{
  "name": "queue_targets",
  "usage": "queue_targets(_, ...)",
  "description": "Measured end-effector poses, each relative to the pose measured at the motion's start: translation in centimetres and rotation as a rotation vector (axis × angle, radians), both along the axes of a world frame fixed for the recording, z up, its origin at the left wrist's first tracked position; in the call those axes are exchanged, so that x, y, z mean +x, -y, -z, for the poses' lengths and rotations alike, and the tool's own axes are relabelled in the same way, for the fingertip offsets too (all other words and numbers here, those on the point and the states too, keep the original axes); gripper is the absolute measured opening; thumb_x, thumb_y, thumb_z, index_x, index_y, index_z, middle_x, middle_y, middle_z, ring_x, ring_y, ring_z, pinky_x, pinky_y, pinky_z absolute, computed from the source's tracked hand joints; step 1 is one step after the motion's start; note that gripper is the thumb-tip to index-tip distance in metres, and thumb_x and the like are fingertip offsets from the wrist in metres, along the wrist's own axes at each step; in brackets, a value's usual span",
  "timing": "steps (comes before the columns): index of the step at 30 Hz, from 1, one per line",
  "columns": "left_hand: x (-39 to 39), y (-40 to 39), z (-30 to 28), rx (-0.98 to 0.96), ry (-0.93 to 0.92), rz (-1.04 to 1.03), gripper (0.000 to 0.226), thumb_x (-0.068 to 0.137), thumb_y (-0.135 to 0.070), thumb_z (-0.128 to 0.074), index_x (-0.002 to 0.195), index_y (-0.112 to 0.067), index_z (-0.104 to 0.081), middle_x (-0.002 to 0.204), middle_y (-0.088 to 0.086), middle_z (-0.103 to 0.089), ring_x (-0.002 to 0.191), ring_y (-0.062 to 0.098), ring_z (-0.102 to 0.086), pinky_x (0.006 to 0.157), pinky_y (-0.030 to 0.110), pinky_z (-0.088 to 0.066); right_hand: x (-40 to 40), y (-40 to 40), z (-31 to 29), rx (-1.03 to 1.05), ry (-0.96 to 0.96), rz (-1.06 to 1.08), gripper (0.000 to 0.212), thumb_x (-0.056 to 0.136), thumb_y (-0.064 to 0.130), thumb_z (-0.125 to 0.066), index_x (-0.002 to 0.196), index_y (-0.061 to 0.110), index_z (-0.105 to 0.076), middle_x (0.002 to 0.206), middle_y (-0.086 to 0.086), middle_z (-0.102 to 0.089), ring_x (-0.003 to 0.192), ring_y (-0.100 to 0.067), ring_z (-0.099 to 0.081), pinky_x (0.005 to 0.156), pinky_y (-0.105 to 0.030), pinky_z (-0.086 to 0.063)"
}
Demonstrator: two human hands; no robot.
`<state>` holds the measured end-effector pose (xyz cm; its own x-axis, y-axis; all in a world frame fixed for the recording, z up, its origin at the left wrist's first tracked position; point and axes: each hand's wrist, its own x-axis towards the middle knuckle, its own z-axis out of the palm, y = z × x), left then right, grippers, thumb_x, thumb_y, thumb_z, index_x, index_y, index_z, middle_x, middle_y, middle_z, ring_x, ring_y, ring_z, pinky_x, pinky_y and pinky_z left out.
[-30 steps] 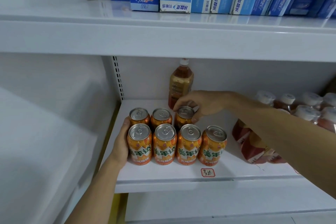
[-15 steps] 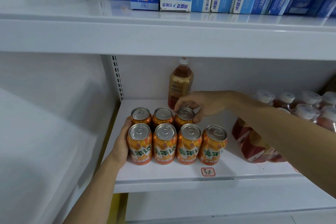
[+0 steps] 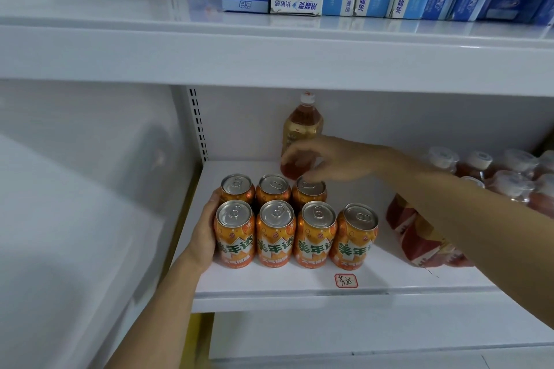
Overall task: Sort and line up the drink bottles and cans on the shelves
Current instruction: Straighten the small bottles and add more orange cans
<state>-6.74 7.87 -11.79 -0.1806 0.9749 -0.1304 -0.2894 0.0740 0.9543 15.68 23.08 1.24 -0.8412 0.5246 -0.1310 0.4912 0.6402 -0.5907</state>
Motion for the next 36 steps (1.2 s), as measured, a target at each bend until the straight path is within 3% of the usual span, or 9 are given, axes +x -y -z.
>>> queue_targets(5,0.0,1.6,0.2,0.108,-0.052,-0.135,0.059,0.098,-0.069,-0.034,0.140,-0.031,-0.050,0.124,-0.009,-0.073,0.117,0.016,-0.069,0.082,0.026,-0.060,-3.7,1.5,0.1,0.209,-0.022,-0.061,0.031,0.103,0.020,-0.058,0.133,0.027,-0.058,0.135,0.004,-0.060,0.119,-0.008,-0.057,0.100,-0.032,-0.052)
queue_targets(8,-0.2,3.5,0.8,0.094,-0.133,-0.139,0.117,0.053,-0.096,-0.064,0.151,-0.041,-0.032,0.147,-0.020,-0.053,0.132,0.009,-0.056,0.094,0.024,-0.056,-4.7,1.9,0.5,0.213,0.058,-0.079,0.031,0.106,0.025,-0.052,0.137,0.026,-0.055,0.138,0.002,-0.057,0.119,-0.011,-0.059,0.098,-0.030,-0.052)
queue_targets(13,1.1,4.6,1.8,0.164,-0.325,0.032,0.126,0.043,-0.059,-0.098,0.143,-0.056,-0.020,0.135,-0.040,-0.051,0.129,-0.006,-0.053,0.090,0.018,-0.055,-4.4,2.0,1.1,0.167,0.013,0.023,0.032,0.107,0.029,-0.050,0.138,0.021,-0.055,0.134,-0.001,-0.063,0.119,-0.014,-0.060,0.102,-0.037,-0.052)
queue_targets(19,0.8,3.9,2.8,0.144,-0.426,-0.041,0.119,0.060,-0.027,-0.098,0.154,-0.042,-0.027,0.146,-0.014,-0.054,0.135,0.015,-0.055,0.105,0.050,-0.053,-4.3,2.1,2.3,0.174,0.086,-0.042,0.043,0.103,0.043,-0.056,0.141,0.022,-0.054,0.140,0.002,-0.060,0.120,-0.007,-0.055,0.095,-0.021,-0.046)
queue_targets(22,0.9,3.9,3.1,0.137,-0.477,-0.069,0.103,0.068,-0.016,-0.094,0.150,-0.039,-0.036,0.141,-0.014,-0.058,0.133,0.014,-0.056,0.103,0.050,-0.054,-4.2,2.3,2.4,0.189,0.076,-0.015,0.042,0.103,0.039,-0.056,0.140,0.019,-0.055,0.139,0.001,-0.061,0.121,-0.010,-0.056,0.096,-0.023,-0.047)
queue_targets(27,0.8,4.0,2.9,0.134,-0.459,-0.051,0.101,0.066,-0.022,-0.093,0.150,-0.036,-0.037,0.142,-0.012,-0.058,0.133,0.015,-0.057,0.103,0.048,-0.054,-3.2,-0.9,-1.2,0.496,-0.350,0.550,0.018,0.099,0.030,-0.058,0.109,0.019,-0.067,0.108,0.003,-0.067,0.104,-0.018,-0.065,0.081,-0.027,-0.048)
queue_targets(29,1.0,4.1,2.5,0.136,-0.451,-0.049,0.103,0.065,-0.026,-0.094,0.150,-0.036,-0.037,0.141,-0.013,-0.059,0.132,0.014,-0.058,0.103,0.046,-0.055,-3.1,-2.8,-3.0,0.545,-0.191,0.725,0.037,0.104,0.038,-0.050,0.117,0.007,-0.065,0.113,-0.010,-0.067,0.109,-0.028,-0.063,0.086,-0.031,-0.048)
queue_targets(31,1.1,4.2,2.4,0.152,-0.433,-0.035,0.106,0.062,-0.032,-0.096,0.150,-0.035,-0.037,0.141,-0.011,-0.059,0.131,0.015,-0.058,0.103,0.047,-0.055,-3.4,-4.4,-4.0,0.467,0.010,0.643,0.051,0.106,0.042,-0.045,0.126,-0.003,-0.060,0.121,-0.019,-0.064,0.113,-0.035,-0.061,0.093,-0.037,-0.049)
queue_targets(36,1.1,4.9,1.2,0.167,-0.347,-0.016,0.118,0.053,-0.069,-0.091,0.150,-0.040,-0.031,0.144,-0.015,-0.056,0.131,0.009,-0.058,0.096,0.030,-0.058,-4.5,-6.7,-3.0,0.365,0.044,0.630,0.041,0.100,0.041,-0.058,0.118,0.004,-0.056,0.105,-0.012,-0.062,0.090,-0.028,-0.060,0.061,-0.031,-0.044)
